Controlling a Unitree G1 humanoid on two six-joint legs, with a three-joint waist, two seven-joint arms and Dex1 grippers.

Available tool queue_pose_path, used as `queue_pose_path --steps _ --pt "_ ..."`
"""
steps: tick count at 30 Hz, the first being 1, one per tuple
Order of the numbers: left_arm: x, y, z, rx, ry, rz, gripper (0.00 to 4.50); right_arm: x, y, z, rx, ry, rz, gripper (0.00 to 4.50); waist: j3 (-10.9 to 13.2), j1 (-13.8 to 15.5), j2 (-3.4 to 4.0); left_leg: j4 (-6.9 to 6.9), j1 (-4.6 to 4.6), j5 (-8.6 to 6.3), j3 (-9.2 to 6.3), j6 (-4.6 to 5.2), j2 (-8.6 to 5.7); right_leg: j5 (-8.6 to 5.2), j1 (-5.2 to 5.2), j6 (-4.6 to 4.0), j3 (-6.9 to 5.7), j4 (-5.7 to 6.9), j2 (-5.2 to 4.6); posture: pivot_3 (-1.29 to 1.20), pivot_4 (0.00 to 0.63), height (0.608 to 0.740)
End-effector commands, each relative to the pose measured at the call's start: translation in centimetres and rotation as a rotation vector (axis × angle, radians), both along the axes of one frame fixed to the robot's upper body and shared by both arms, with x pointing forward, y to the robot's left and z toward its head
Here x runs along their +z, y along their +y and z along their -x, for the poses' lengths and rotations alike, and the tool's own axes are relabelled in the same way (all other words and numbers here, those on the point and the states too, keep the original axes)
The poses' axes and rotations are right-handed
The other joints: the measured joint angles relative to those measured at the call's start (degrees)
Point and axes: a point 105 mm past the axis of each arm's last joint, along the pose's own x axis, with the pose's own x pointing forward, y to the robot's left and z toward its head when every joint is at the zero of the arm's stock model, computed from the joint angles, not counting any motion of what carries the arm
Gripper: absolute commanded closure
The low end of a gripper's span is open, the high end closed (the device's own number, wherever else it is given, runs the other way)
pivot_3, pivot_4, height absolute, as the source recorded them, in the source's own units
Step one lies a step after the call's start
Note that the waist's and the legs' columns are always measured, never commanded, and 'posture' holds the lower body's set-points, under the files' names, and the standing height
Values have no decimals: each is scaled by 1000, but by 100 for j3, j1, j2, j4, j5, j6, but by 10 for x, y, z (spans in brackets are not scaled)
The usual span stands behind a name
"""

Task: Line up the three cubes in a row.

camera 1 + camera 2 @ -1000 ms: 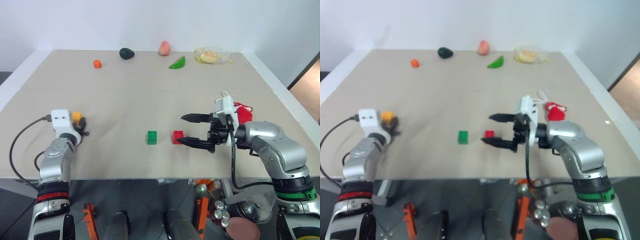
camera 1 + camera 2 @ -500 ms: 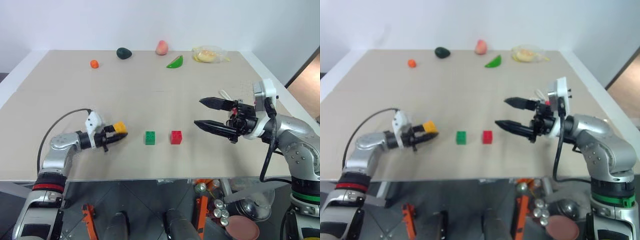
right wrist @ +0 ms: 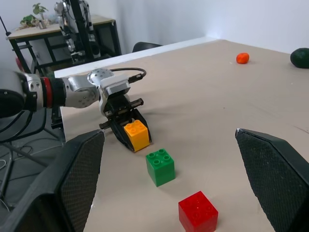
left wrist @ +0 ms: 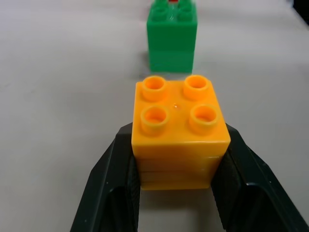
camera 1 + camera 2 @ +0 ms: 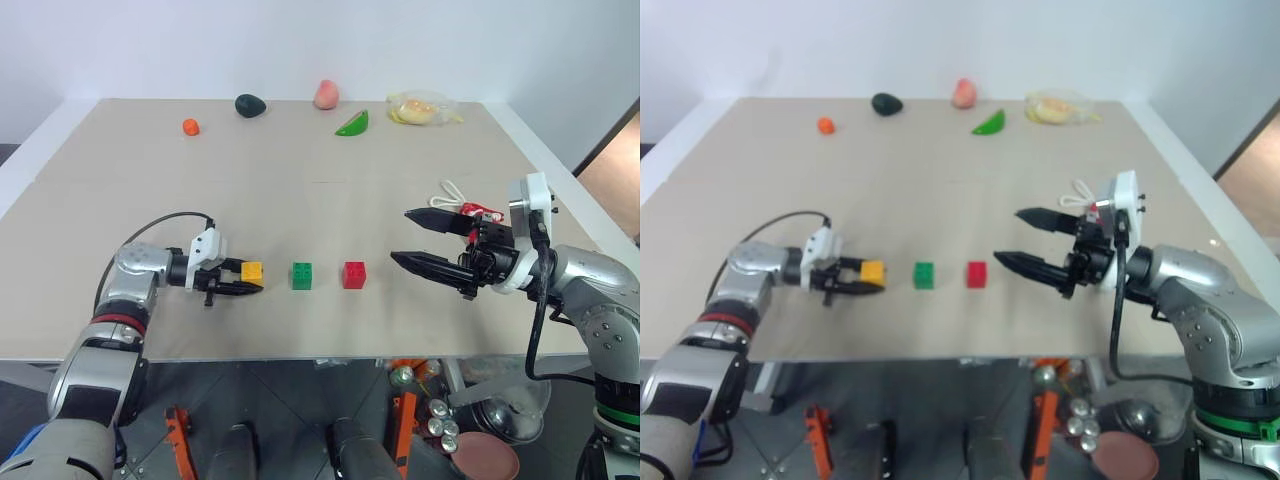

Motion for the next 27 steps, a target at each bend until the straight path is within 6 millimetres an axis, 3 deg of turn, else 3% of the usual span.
queue_pose_path --steps 1,27 --pt "14 -3 -4 -32 -50 11 3152 14 -3 8 -9 -62 5 0 0 -4 0 0 0 0 0 0 0 0 0 0 0 0 0 0 150 740" --pt "-4 6 -7 54 -1 -28 3152 19 -12 7 -36 -54 55 0 0 -5 0 1 0 -1 -2 2 0 0 1 2 0 1 0 0 150 740"
